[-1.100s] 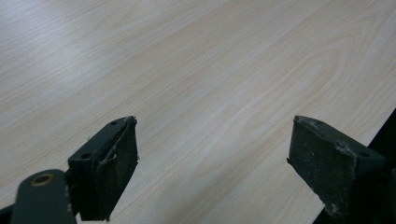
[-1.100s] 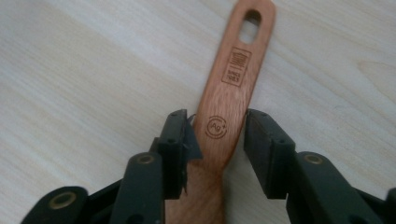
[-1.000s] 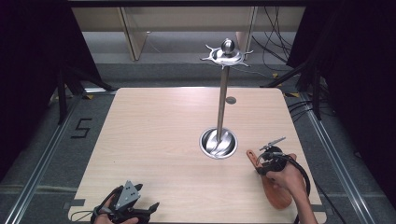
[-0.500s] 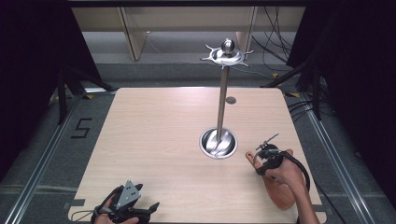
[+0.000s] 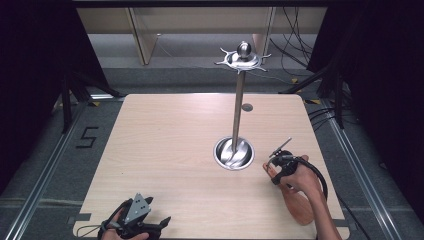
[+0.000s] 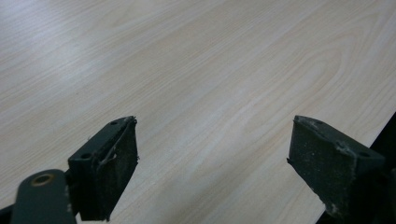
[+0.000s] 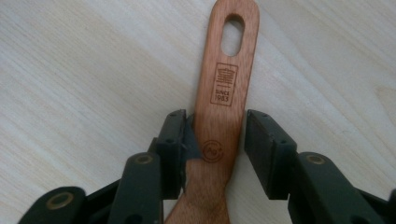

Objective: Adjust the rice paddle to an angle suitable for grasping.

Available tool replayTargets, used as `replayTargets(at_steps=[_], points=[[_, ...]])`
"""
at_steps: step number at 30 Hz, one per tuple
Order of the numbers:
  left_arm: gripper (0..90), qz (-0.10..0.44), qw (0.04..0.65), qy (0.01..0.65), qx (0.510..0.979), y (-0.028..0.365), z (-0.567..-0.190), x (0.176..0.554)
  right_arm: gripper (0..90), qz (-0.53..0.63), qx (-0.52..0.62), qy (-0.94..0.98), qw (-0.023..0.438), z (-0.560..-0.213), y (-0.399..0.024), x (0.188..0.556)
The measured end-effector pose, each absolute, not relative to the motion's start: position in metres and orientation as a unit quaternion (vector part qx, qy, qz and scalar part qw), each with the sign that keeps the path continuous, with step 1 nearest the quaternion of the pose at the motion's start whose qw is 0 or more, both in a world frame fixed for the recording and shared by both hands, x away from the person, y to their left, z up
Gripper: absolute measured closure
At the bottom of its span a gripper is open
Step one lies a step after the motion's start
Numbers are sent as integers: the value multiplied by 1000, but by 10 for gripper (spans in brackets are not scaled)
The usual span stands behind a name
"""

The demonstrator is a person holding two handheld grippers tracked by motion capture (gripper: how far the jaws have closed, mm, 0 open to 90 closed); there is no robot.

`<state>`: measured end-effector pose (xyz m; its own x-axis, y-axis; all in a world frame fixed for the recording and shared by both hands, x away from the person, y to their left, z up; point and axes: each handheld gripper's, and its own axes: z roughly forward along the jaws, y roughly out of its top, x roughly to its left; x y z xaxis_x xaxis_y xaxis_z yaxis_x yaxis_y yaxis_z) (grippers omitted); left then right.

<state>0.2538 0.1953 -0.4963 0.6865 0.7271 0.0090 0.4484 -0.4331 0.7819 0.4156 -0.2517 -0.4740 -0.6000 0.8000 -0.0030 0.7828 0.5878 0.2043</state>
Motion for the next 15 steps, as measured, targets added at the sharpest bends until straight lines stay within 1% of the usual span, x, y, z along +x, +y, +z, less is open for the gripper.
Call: replayTargets(at_steps=[1, 6, 7, 11, 12, 15], points=[[151, 170, 400, 364, 824, 194, -497, 253, 620, 89, 443, 891, 48, -474, -251, 416], [151, 170, 400, 364, 824, 194, -497, 253, 630, 79, 444, 891, 44, -474, -249, 418], [151, 169, 400, 363, 824, 194, -497, 253, 631, 73, 450, 889, 35, -473, -248, 418], [151, 170, 398, 363, 825, 194, -497, 253, 631, 69, 443, 893, 36, -474, -248, 420], [151, 169, 396, 364, 826, 194, -496, 253, 633, 60, 451, 890, 26, -473, -245, 421], [151, 170, 394, 363, 827, 195, -496, 253, 640, 56, 440, 896, 25, -473, -246, 424]])
